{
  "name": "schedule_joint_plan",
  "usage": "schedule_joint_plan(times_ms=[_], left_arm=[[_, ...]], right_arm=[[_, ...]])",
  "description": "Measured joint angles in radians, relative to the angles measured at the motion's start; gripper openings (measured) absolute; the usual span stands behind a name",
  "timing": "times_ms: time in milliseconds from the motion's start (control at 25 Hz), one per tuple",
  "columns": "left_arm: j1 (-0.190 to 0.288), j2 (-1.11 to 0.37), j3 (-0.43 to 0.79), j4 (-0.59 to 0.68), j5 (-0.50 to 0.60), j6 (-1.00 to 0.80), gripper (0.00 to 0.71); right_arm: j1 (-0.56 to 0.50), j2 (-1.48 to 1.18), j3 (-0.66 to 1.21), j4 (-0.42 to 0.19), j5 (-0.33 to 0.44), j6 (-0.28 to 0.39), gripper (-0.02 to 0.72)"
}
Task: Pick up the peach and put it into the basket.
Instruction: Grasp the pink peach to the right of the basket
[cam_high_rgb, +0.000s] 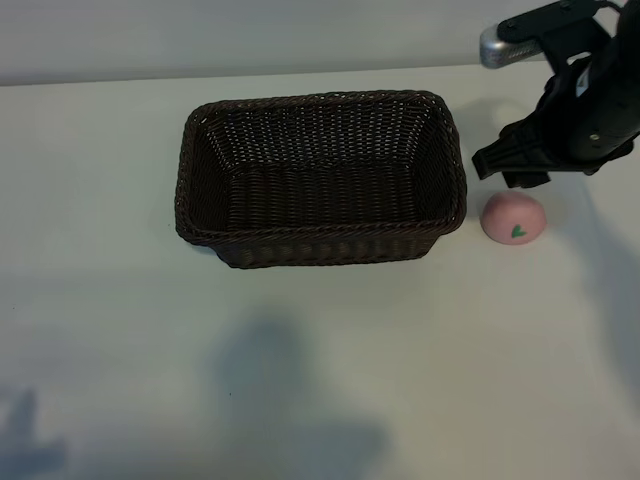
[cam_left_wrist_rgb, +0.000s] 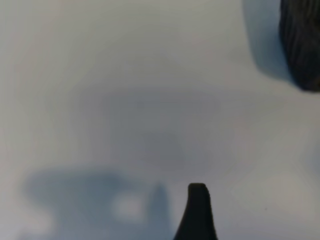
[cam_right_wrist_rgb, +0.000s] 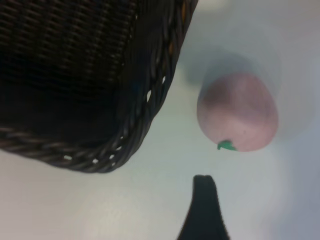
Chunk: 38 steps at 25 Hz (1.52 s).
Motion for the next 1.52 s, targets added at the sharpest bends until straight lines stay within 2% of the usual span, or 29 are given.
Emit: schedule_joint_plan(times_ms=[560, 1040, 1520], left_arm=[[-0.001, -0.014, 0.009, -0.002, 0.011, 0.000, 0.596], [-0.001, -0.014, 0.009, -0.003, 0.012, 0.000, 0.595], [-0.001, -0.014, 0.009, -0.003, 0.013, -0.001, 0.594]], right_arm=[[-0.058, 0.228, 0.000, -0.007, -0.069, 0.006, 0.533], [-0.060, 0.283, 0.000, -0.007, -0.153, 0.006, 0.533], [-0.060, 0.283, 0.000, -0.007, -0.175, 0.006, 0.512]])
